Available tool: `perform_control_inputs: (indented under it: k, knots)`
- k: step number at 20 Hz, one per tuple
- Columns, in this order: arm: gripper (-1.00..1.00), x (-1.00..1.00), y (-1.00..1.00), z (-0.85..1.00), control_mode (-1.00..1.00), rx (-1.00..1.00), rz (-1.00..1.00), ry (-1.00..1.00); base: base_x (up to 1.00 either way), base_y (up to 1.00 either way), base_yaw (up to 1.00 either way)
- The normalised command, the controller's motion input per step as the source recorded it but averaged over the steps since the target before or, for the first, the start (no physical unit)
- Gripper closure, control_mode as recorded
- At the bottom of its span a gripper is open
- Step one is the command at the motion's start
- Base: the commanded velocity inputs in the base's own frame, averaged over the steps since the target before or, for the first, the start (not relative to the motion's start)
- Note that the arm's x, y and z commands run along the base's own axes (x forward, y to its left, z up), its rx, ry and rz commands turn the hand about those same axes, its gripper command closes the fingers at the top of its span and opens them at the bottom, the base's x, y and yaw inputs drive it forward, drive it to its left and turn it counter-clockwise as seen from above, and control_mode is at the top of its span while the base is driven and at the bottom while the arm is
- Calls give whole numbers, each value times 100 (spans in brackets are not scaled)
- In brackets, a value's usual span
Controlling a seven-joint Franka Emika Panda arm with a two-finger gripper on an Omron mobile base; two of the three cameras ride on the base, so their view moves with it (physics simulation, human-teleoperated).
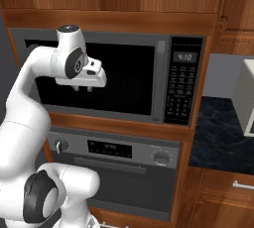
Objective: Retrieve the reheated potato from the microwave, then place the potato, cheese, and condiment on the cutting board.
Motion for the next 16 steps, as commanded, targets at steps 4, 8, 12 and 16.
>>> perform_control_inputs:
  k: [4, 8, 12, 16]
  knots:
    - [-100, -15, 0, 2, -100, 0, 0, -13, 0, 0, 0]
    - [-100, -41, -26, 15, -100, 4, -2, -28, 0, 0, 0]
    - [-100, -29, -67, 21, -100, 6, -6, -15, 0, 0, 0]
    - [-100, -37, -91, 16, -100, 6, -15, -4, 0, 0, 0]
